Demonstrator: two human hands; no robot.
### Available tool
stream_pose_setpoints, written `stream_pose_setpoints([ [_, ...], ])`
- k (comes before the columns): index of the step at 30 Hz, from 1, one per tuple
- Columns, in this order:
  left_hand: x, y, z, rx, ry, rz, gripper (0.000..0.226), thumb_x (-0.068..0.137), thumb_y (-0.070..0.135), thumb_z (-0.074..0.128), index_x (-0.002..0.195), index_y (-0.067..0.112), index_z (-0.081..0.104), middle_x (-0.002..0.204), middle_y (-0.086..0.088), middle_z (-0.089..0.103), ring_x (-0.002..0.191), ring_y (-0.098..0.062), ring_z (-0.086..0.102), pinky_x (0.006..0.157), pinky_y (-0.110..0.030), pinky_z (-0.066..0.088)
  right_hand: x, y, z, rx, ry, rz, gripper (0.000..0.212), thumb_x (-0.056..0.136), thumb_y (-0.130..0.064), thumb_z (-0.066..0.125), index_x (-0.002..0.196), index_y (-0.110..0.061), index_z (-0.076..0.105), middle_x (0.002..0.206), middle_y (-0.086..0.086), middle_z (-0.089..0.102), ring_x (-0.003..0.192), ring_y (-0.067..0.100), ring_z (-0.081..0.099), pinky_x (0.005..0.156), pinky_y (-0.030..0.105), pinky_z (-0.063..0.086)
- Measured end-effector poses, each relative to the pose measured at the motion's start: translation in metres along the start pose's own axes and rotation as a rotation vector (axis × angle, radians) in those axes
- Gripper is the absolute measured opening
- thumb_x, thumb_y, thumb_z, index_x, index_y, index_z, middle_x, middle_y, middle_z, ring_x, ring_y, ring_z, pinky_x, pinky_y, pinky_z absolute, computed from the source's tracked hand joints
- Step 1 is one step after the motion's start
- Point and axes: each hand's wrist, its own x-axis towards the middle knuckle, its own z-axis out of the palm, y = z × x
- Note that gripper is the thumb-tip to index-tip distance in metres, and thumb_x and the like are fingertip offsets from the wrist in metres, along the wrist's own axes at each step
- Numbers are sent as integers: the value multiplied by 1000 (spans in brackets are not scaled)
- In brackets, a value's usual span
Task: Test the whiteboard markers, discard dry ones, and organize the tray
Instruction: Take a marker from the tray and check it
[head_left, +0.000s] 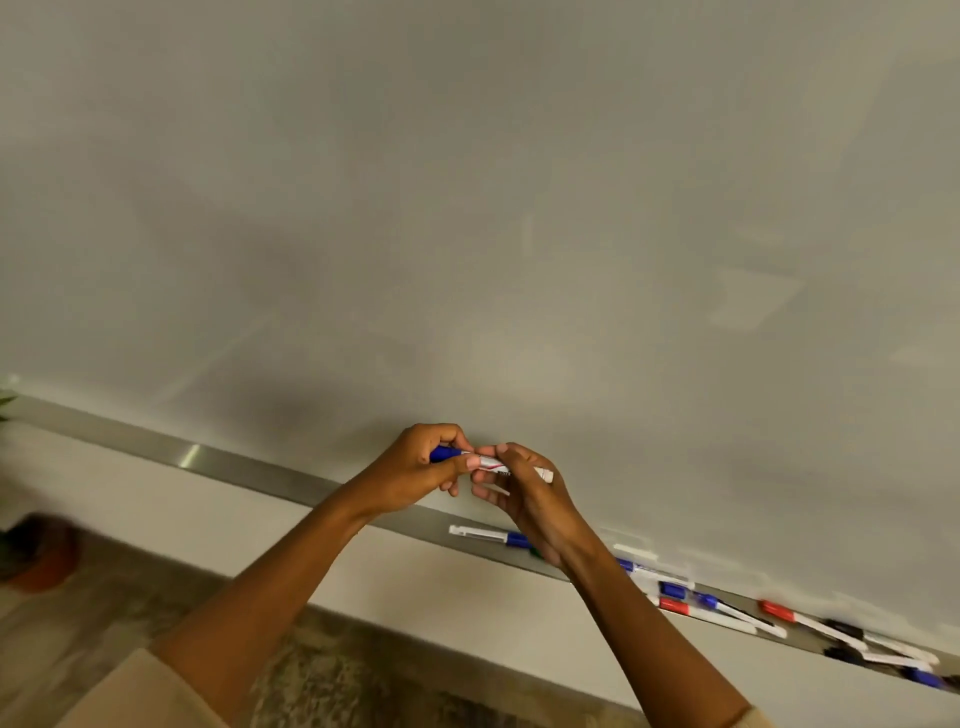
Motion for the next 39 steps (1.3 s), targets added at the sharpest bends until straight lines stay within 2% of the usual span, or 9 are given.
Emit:
stream_pose_setpoints([
  [8,-42,-77,-46,-50,109,-131,10,92,22,67,94,12,66,79,1,65,74,-14,62,68,-23,53,46,62,49,-102,-99,151,18,100,-23,57,102,-12,71,102,9,75,98,23,72,92,36,54],
  [12,-49,-131,-69,121,187,-180,14,87,24,72,100,17,70,91,8,70,87,-8,65,77,-19,52,72,102,66,-217,-55,161,19,89,-25,73,99,-10,73,92,5,74,88,17,71,81,28,57],
  [18,-48,-205,-78,604,335,-135,16,79,20,80,93,15,73,87,1,70,83,-15,60,72,-31,54,114,170,86,-689,32,2,16,86,-25,77,100,-17,77,92,-6,74,77,0,64,70,15,47],
  [22,-35,-236,-81,828,352,-89,13,72,17,84,78,15,73,73,0,69,71,-19,60,62,-32,52,137,204,92,-979,59,-131,17,90,-20,70,107,-21,75,102,-1,74,92,17,66,79,29,52],
  [25,-27,-260,-85,917,357,-94,9,74,13,81,78,16,73,74,1,70,73,-22,61,66,-34,50,147,218,96,-1192,65,-151,28,92,-15,64,118,-25,71,111,3,73,102,27,63,84,39,51],
  [30,-29,-286,-86,996,279,-191,14,70,10,83,77,17,74,77,0,71,77,-26,63,73,-39,51,155,245,99,-1356,69,-199,36,91,-8,63,119,-28,71,105,3,75,97,32,66,81,43,54],
  [33,-39,-298,-83,1000,278,-199,11,83,30,74,87,20,75,92,2,73,93,-27,64,86,-50,47,152,258,98,-1369,79,-194,29,93,-11,61,116,-27,72,107,0,74,100,31,63,85,42,50],
  [36,-46,-302,-80,997,302,-161,34,93,43,48,98,20,72,106,2,70,105,-25,61,97,-56,41,148,261,98,-1365,81,-223,24,95,-20,60,116,-25,71,112,-1,72,104,29,61,88,43,46],
  [39,-49,-296,-77,963,342,-134,45,95,46,41,109,14,68,118,-5,67,115,-29,58,100,-60,39,142,260,95,-1371,79,-246,26,94,-26,60,119,-23,68,116,-2,70,108,27,61,92,44,45],
])
